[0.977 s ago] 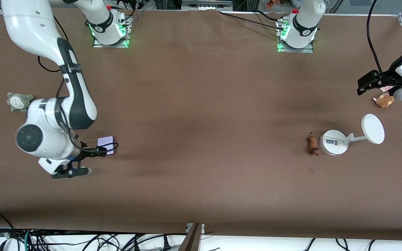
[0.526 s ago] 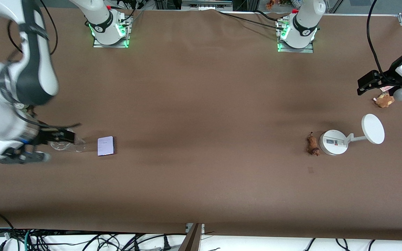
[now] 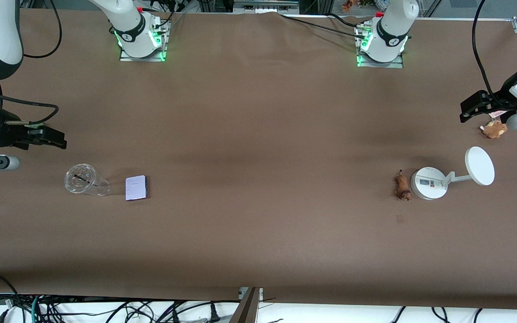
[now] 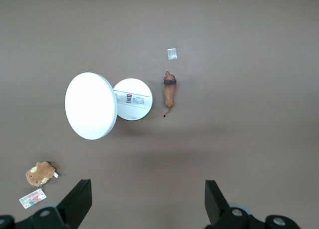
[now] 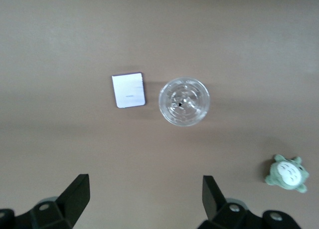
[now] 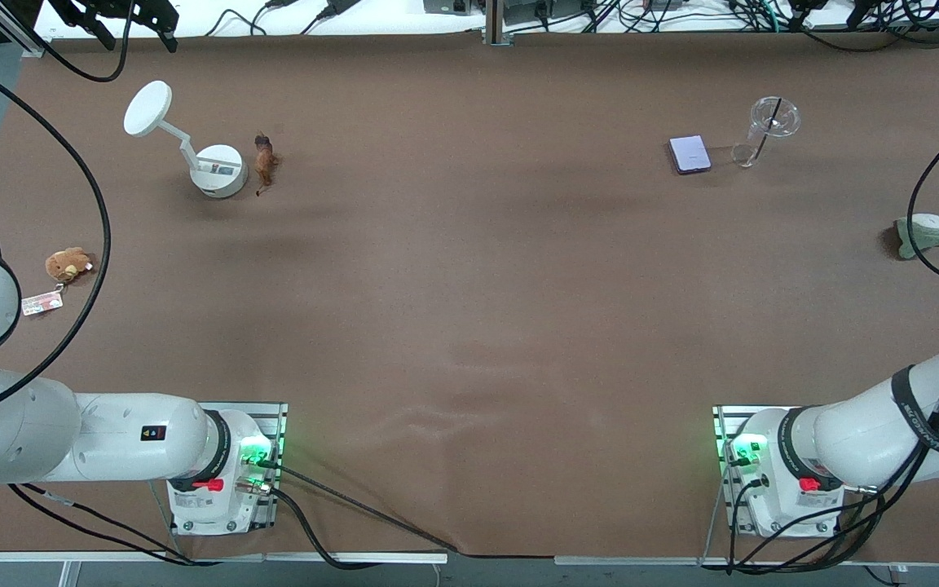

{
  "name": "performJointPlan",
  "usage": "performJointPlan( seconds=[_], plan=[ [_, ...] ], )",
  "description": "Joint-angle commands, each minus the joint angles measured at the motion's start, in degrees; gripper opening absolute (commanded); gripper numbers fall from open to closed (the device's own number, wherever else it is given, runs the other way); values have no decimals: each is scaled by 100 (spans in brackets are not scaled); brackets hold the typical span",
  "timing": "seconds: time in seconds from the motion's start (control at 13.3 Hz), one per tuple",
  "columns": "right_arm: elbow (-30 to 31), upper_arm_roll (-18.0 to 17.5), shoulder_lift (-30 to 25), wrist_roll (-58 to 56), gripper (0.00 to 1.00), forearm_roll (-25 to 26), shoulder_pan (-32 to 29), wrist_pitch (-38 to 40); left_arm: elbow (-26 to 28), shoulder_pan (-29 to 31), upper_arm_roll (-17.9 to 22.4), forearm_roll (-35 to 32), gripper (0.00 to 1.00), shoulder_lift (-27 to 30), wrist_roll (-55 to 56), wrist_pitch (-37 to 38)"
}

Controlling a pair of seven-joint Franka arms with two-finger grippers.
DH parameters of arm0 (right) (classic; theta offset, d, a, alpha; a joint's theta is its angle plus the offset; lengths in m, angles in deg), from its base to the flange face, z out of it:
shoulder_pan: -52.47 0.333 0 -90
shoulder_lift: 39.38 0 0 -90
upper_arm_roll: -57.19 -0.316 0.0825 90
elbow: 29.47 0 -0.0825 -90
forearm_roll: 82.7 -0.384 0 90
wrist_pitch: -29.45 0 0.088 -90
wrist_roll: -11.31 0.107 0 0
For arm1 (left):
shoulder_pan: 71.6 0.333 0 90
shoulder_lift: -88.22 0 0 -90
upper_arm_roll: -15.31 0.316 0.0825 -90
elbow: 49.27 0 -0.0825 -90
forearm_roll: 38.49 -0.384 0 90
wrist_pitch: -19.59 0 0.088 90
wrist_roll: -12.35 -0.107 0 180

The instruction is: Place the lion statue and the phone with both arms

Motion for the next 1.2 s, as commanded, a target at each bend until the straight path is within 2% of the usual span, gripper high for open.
performJointPlan(
  seconds=[0.0,0.15,0.3,1.13],
  plan=[
    [99,-349,-544,-3,100,238,-422,23,5,33,15,171,100,72,-129,64],
    [291,-648,-914,-46,100,203,-731,83,5,42,15,162,100,72,-129,64],
    [555,-667,-1134,-20,100,220,-811,101,5,42,15,162,100,72,-130,64],
    [539,-746,-1057,104,100,246,-882,488,14,33,-11,154,100,28,-50,56]
  ],
)
